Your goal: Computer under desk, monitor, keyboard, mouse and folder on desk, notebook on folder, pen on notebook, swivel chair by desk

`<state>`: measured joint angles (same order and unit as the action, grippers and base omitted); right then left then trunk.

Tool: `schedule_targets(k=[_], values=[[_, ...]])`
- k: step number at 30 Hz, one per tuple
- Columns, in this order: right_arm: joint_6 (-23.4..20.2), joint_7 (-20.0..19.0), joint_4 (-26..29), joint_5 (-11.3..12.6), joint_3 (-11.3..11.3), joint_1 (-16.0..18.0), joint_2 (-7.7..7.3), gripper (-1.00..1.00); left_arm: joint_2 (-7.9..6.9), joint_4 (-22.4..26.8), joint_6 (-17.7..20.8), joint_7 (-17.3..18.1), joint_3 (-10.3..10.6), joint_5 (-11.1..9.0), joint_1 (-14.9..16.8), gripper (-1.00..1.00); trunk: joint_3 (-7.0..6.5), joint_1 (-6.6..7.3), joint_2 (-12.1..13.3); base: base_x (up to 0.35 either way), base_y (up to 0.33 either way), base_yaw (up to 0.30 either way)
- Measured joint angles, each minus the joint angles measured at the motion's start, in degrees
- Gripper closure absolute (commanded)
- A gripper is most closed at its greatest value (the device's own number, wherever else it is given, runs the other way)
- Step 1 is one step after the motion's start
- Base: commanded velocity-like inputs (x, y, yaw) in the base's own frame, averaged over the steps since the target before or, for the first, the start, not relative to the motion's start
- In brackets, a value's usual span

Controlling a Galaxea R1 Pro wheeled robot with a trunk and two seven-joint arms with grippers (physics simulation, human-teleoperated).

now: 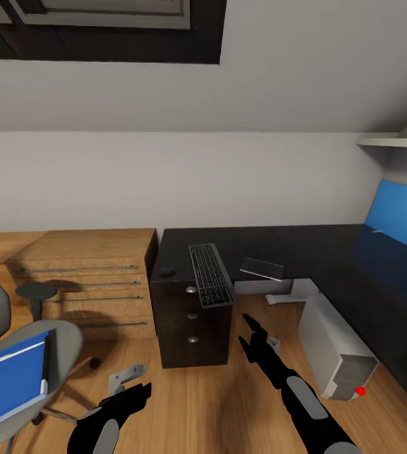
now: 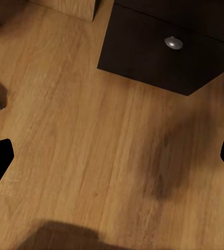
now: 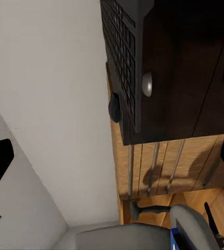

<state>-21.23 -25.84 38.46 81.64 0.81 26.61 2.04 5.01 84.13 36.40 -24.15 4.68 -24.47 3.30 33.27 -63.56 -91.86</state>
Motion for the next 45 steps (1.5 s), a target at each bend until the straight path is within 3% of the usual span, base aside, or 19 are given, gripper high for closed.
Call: schedule_targets(k=[11,15,17,22,45], values=[[0.81,3.58,2.2,-0.17,0.21,-0.02,0.14,-1.0,0.0,0.0,-0.02,0.0,0.09,-0.04,0.0,-1.0,1.98,-2.42,-4.41,0.0,0.0,0.0],[0.98,4.28,2.55,-0.89,0.33,-0.02,0.21,-1.0,0.0,0.0,-0.04,0.0,0.1,-0.05,0.0,-1.0,1.98,-2.42,-4.43,0.0,0.0,0.0],[0.97,4.66,2.72,-3.22,0.38,-0.01,0.31,-1.0,-0.02,0.0,0.03,0.0,0.1,-0.06,0.0,-1.0,1.98,-2.42,-4.43,0.0,0.0,0.0],[1.01,5.78,3.11,-5.84,0.39,-0.05,0.69,-1.0,-0.71,-0.07,0.21,0.06,0.1,-0.09,0.0,-1.0,1.98,-2.4,-4.43,0.08,0.0,0.0],[1.2,6.17,2.68,-6.02,0.24,-0.01,0.78,-1.0,-0.9,-0.08,0.24,0.17,0.1,-0.15,0.0,-1.0,1.98,-2.4,-4.43,0.144,0.06,0.0]])
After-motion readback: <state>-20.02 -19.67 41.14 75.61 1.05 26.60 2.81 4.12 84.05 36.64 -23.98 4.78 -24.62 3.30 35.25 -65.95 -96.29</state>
